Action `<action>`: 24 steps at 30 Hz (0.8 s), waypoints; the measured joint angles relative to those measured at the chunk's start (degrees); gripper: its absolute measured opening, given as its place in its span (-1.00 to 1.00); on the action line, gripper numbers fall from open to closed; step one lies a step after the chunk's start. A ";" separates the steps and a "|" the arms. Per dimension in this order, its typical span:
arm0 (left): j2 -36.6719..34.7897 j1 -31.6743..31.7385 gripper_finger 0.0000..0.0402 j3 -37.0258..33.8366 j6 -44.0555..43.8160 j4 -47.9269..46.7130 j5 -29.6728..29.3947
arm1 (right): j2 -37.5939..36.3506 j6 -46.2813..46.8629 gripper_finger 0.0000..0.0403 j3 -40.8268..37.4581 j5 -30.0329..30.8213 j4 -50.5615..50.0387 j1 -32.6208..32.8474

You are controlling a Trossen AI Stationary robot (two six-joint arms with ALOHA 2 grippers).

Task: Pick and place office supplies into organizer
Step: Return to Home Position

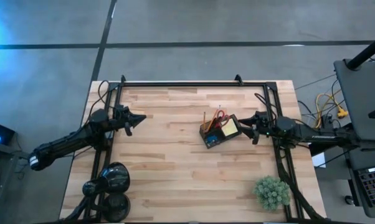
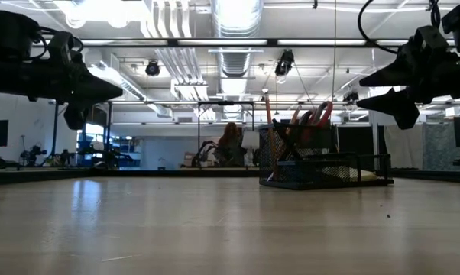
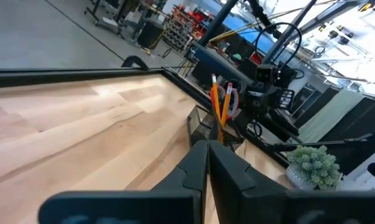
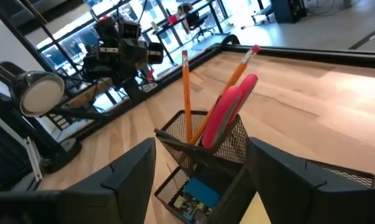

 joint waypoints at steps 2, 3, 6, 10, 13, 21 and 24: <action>0.02 0.00 -1.00 0.00 0.00 0.02 0.00 | 0.02 0.01 0.19 0.00 0.00 -0.13 0.00; 0.19 0.00 -1.00 0.00 0.00 0.02 0.01 | 0.00 -0.02 0.20 0.00 0.00 -0.05 0.00; 0.24 0.00 -1.00 -0.02 -0.02 0.04 0.02 | 0.00 -0.01 0.20 0.00 0.00 -0.09 0.00; 0.29 0.00 -1.00 -0.02 -0.02 0.02 0.02 | -0.02 0.01 0.19 0.00 0.00 -0.07 0.00; 0.24 0.00 -1.00 -0.02 -0.02 0.02 0.02 | 0.00 -0.02 0.18 0.00 0.00 -0.07 0.00; 0.33 0.00 -1.00 -0.04 -0.04 0.02 0.02 | 0.00 -0.02 0.20 0.00 0.00 -0.07 0.00; 0.31 0.00 -1.00 -0.04 -0.04 0.02 0.02 | 0.00 -0.02 0.20 0.00 0.00 -0.07 0.00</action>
